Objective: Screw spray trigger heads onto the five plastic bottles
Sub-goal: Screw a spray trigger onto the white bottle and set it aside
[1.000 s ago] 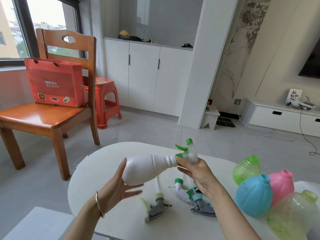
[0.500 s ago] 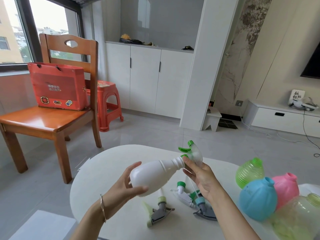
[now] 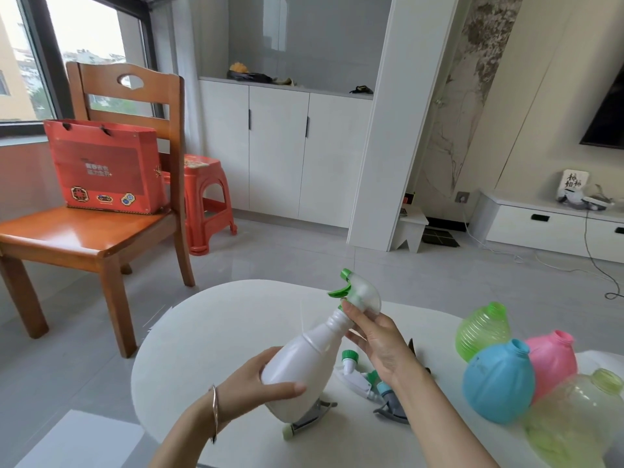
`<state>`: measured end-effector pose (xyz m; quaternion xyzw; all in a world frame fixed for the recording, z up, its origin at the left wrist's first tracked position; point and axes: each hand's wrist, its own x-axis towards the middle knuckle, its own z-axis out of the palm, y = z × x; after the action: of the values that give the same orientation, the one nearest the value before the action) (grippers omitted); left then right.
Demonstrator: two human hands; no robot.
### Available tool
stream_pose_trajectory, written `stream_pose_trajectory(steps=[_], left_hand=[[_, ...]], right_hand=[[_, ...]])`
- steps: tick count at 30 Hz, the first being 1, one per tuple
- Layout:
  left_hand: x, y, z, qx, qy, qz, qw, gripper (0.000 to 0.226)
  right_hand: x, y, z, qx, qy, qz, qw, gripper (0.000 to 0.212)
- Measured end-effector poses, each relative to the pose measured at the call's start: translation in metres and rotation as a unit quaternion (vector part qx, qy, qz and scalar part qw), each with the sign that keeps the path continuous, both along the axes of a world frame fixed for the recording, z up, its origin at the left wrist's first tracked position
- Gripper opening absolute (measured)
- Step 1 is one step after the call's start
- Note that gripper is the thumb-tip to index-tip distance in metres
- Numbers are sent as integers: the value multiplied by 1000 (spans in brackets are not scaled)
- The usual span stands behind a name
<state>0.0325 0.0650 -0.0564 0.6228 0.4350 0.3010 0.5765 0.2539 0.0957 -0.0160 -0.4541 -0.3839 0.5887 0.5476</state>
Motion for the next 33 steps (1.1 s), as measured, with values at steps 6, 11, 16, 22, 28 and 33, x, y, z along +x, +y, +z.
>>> stream_pose_trajectory(steps=[6, 11, 16, 22, 28, 33], left_hand=[[1, -1, 3, -91, -103, 14, 990, 64], [2, -1, 4, -70, -89, 19, 993, 65], [2, 0, 3, -71, -93, 26, 993, 63], [0, 0, 5, -57, -90, 21, 994, 64], [-3, -2, 7, -59, -65, 0, 996, 68], [-2, -6, 10, -126, -116, -17, 985, 64]], right_hand=[[2, 2, 8, -15, 109, 112, 988, 29], [-4, 1, 8, -34, 73, 46, 996, 45], [-6, -1, 11, -35, 97, 72, 992, 37], [-14, -2, 12, -11, 102, 16, 995, 34], [-21, -3, 14, -3, 94, 69, 993, 34], [-21, -4, 18, 2, 117, 105, 988, 46]])
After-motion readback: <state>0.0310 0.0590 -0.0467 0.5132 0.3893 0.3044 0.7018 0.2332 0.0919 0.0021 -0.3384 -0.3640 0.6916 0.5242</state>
